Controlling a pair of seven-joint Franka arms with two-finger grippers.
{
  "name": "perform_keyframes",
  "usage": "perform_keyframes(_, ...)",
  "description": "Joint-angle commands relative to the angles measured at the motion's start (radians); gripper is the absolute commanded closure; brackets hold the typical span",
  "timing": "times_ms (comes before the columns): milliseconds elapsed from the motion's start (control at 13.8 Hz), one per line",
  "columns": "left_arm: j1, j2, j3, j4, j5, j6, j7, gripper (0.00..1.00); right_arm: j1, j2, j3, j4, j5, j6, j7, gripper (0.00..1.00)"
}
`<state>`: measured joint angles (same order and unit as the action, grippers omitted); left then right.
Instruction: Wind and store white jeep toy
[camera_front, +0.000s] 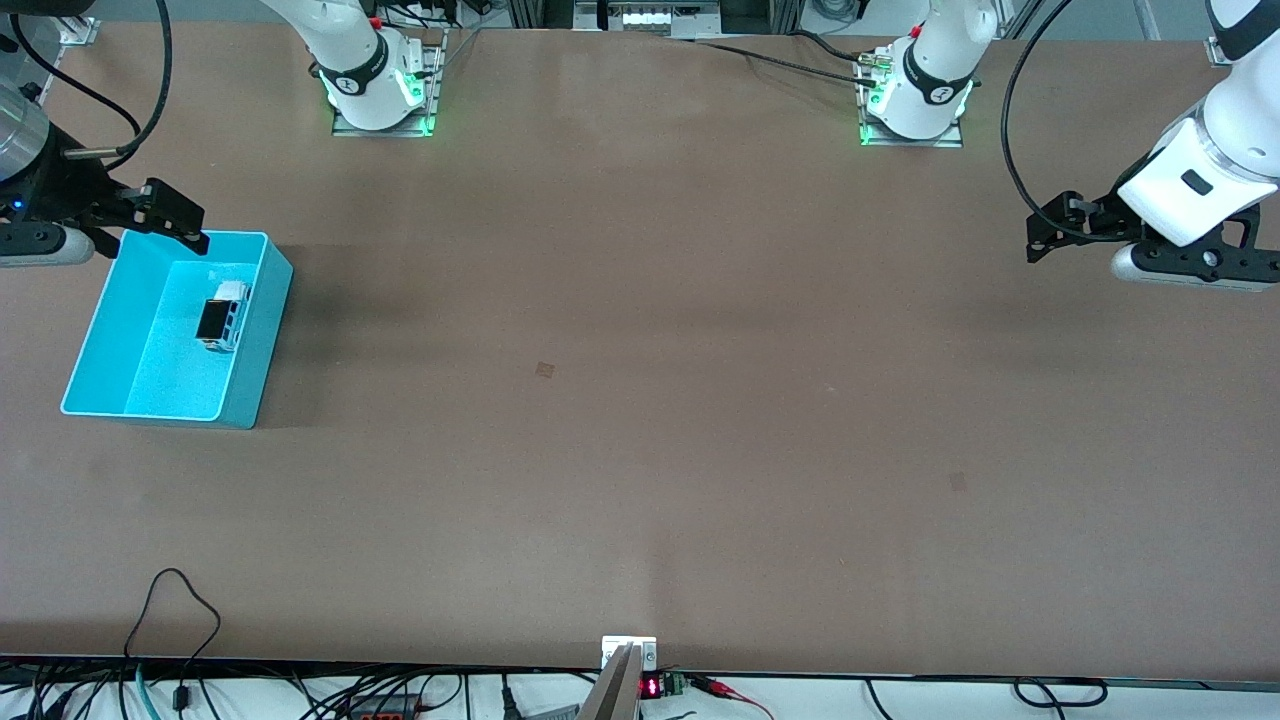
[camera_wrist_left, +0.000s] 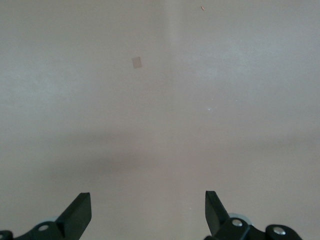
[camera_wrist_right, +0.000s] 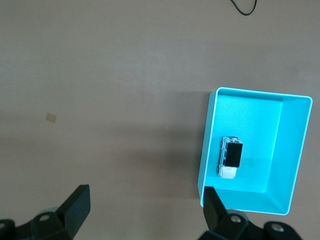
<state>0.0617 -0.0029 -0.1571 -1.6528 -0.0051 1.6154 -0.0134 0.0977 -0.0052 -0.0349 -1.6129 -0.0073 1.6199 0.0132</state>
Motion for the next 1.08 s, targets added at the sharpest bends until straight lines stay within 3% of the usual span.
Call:
perform_keyframes(0,-0.007,0.004,-0.001,0.018,0.017,-0.015,-0.013,0.00,-0.009,-0.012,0.009,-0.001,-0.005,-0.012,-0.019,0.00)
perform_keyframes(1012,-0.002,0.007,0.001,0.018,0.016,-0.017,-0.011,0.00,-0.006,-0.012,0.010,-0.001,-0.010,-0.017,-0.009,0.00)
